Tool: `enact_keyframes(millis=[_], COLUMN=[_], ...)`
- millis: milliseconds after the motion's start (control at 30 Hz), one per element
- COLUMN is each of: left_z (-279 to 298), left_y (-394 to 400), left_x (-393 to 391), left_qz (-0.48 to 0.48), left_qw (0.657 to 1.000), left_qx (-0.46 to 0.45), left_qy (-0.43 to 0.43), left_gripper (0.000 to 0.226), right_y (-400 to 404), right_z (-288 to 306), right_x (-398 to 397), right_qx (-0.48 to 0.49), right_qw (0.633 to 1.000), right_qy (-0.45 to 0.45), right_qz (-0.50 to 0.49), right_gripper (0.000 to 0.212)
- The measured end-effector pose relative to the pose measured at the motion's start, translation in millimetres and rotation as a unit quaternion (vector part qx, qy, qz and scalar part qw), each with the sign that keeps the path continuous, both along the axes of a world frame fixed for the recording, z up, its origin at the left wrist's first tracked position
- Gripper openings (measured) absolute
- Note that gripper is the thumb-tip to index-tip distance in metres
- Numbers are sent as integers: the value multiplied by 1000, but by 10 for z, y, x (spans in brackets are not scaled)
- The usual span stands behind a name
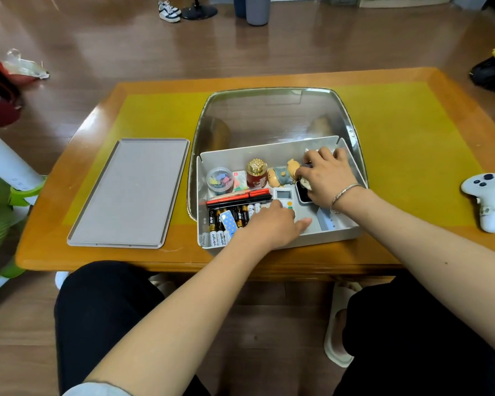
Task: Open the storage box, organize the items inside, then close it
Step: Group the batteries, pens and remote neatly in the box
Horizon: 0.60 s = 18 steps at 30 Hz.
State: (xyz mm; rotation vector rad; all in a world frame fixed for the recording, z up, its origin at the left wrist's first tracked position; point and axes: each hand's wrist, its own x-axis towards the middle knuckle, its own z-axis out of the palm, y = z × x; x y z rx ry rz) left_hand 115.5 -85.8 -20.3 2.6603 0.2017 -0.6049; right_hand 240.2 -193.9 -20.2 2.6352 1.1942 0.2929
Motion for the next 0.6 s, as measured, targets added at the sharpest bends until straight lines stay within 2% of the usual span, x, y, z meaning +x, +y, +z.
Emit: enact_keyframes(millis=[100, 267, 600], left_z=[-5, 9, -53], left_y=[-35, -90, -172], left_x=[-26, -38, -31], left_qz=[-25, -18, -40], left_qw=[999, 999, 999], left_qx=[20, 23, 17], left_qy=[33, 34, 11], left_gripper=[79, 99, 104], right_y=[-5, -19, -35], right_z=[3, -14, 0], right_x=[0, -16, -40], right_qx=[2, 14, 29], right_qw=[1000, 1000, 999], right_qy=[1, 10, 20], right_qz=[-8, -26, -34], right_gripper=[38, 41, 40])
